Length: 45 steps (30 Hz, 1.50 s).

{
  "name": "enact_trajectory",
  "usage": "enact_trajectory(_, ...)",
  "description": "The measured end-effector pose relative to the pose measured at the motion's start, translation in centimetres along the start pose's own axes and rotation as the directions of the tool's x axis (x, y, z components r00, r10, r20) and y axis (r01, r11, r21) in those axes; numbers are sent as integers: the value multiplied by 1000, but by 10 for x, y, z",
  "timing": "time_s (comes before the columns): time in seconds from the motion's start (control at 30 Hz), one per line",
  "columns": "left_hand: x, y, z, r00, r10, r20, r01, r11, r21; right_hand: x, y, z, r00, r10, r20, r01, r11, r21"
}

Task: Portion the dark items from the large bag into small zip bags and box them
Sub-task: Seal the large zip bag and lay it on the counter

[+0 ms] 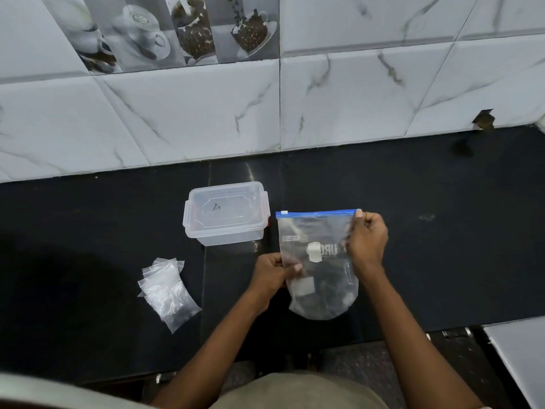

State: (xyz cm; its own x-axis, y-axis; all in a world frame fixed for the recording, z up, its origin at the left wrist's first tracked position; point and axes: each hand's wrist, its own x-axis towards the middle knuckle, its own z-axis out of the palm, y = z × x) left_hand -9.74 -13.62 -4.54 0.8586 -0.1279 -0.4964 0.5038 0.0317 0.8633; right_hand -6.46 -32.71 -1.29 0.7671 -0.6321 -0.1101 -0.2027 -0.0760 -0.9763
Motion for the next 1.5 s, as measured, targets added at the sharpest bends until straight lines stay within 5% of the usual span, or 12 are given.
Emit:
enact_trajectory(0.27, 6, 14, -12, 991, 112, -72, -117, 990, -74, -1, 14, -8, 998, 51, -41, -56, 992, -113)
enact_trajectory(0.37, 8, 17, -11, 950, 259, -176, -268, 963, -26, -4, 8, -8, 995, 100, 15, -98, 990, -97)
enact_trajectory(0.47, 6, 18, -9, 895, 377, -239, -388, 921, -2, -9, 3, -12, 967, 131, 217, -128, 991, -25)
enact_trajectory(0.57, 9, 19, -8, 845, 454, -282, -448, 889, 90, -8, 13, -22, 860, 38, 508, -96, 991, 89)
enact_trajectory(0.7, 9, 26, -13, 894, 409, -181, -399, 912, 89, -9, 16, -33, 714, -29, 699, 20, 1000, 22)
enact_trajectory(0.83, 7, 26, -25, 929, 362, 79, -365, 853, 374, -7, 14, -35, 761, -2, 648, 103, 988, -119)
enact_trajectory(0.97, 6, 29, -24, 836, 548, 6, -461, 696, 551, -3, 3, -39, 807, -3, 590, 241, 914, -326)
enact_trajectory(1.1, 12, 30, -25, 787, 613, -66, -453, 647, 613, 0, 0, -41, 847, -34, 530, 277, 880, -386)
enact_trajectory(1.17, 17, 26, -24, 804, 584, -113, -436, 707, 556, 2, 2, -41, 859, -16, 512, 225, 910, -349)
enact_trajectory(1.3, 15, 15, -8, 879, 411, -243, -389, 911, 133, -5, 8, -32, 833, 57, 551, 12, 993, -121)
enact_trajectory(1.4, 16, 8, 7, 825, 351, -443, -369, 928, 49, -14, 19, -18, 903, 121, 412, -154, 987, 47)
enact_trajectory(1.5, 18, 6, 13, 760, 318, -567, -343, 937, 66, -19, 34, -13, 945, 179, 272, -196, 980, 37)
